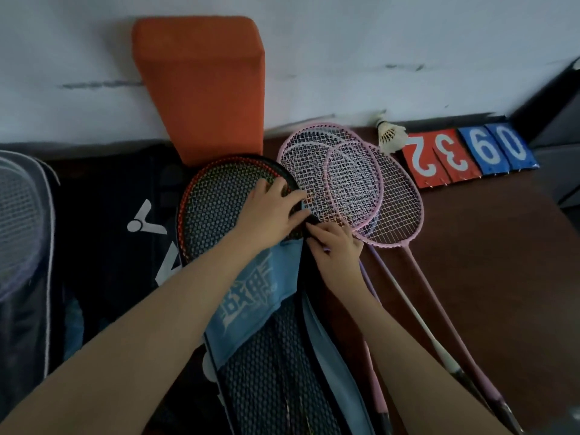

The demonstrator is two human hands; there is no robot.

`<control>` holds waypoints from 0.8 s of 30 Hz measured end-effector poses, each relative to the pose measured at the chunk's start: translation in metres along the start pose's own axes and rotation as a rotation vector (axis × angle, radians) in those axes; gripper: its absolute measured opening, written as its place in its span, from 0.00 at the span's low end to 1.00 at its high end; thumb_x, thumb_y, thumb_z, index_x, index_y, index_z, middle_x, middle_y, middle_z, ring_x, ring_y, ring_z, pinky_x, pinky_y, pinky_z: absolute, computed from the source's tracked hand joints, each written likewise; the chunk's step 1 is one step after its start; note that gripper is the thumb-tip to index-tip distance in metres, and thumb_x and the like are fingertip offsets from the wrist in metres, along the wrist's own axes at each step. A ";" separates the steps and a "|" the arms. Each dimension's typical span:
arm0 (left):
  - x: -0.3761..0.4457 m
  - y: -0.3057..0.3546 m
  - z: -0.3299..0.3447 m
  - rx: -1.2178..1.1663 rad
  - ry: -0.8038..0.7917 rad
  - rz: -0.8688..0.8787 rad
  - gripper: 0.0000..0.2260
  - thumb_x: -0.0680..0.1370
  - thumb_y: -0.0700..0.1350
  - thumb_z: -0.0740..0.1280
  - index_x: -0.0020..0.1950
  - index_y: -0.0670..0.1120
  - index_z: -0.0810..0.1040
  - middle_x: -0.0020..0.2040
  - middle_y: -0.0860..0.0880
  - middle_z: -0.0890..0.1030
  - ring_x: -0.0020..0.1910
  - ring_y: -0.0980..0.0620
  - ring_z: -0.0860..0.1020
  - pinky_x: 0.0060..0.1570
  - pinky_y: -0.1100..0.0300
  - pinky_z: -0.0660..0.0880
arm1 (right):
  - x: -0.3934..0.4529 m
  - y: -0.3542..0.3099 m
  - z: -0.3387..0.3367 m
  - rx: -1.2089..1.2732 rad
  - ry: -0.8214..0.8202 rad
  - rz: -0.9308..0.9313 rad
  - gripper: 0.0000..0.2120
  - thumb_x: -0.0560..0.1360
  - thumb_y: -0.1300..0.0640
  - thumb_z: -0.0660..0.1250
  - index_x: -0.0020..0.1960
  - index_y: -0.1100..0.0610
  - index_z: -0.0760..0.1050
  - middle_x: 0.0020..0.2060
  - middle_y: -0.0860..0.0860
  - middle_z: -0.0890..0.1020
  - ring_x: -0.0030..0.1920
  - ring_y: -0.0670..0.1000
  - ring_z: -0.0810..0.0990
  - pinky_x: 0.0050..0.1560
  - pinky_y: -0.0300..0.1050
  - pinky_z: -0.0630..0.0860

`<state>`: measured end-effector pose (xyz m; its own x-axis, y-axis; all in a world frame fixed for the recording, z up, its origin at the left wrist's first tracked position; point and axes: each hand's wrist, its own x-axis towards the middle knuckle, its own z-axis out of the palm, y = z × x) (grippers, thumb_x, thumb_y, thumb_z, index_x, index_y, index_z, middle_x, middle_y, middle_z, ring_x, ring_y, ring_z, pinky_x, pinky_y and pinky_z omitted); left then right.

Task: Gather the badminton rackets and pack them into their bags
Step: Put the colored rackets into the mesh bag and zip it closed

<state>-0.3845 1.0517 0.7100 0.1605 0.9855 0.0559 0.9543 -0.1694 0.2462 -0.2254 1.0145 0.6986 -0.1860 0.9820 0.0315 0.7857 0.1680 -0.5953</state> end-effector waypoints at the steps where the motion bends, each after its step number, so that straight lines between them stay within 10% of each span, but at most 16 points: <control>1: 0.002 0.001 0.002 -0.012 0.018 -0.010 0.20 0.77 0.60 0.58 0.65 0.52 0.71 0.58 0.43 0.71 0.55 0.40 0.66 0.51 0.50 0.67 | 0.002 0.000 0.000 -0.015 0.025 0.001 0.11 0.76 0.54 0.65 0.58 0.50 0.78 0.52 0.44 0.78 0.55 0.48 0.70 0.46 0.40 0.50; 10: 0.006 0.000 0.008 -0.242 0.140 -0.033 0.11 0.73 0.52 0.68 0.50 0.47 0.77 0.49 0.47 0.75 0.53 0.44 0.71 0.49 0.53 0.65 | -0.004 0.006 0.003 -0.075 0.108 0.048 0.11 0.76 0.55 0.66 0.57 0.51 0.79 0.49 0.47 0.78 0.53 0.53 0.71 0.47 0.41 0.51; 15: -0.003 -0.011 0.009 -0.177 0.011 0.098 0.15 0.76 0.48 0.66 0.63 0.50 0.76 0.62 0.41 0.71 0.62 0.39 0.67 0.59 0.43 0.65 | 0.002 0.004 0.001 -0.105 0.038 0.073 0.15 0.76 0.54 0.65 0.62 0.50 0.75 0.52 0.51 0.73 0.53 0.54 0.67 0.51 0.44 0.53; 24: -0.003 -0.016 0.003 -0.348 0.148 0.135 0.15 0.77 0.54 0.57 0.54 0.48 0.78 0.66 0.50 0.73 0.71 0.46 0.63 0.65 0.46 0.55 | 0.011 -0.006 -0.009 0.174 -0.012 0.105 0.13 0.78 0.54 0.61 0.60 0.44 0.76 0.50 0.39 0.73 0.57 0.48 0.68 0.54 0.43 0.54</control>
<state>-0.3996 1.0518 0.7029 0.2166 0.9456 0.2426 0.7807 -0.3170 0.5385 -0.2273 1.0245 0.7096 -0.1163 0.9921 -0.0466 0.6876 0.0465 -0.7246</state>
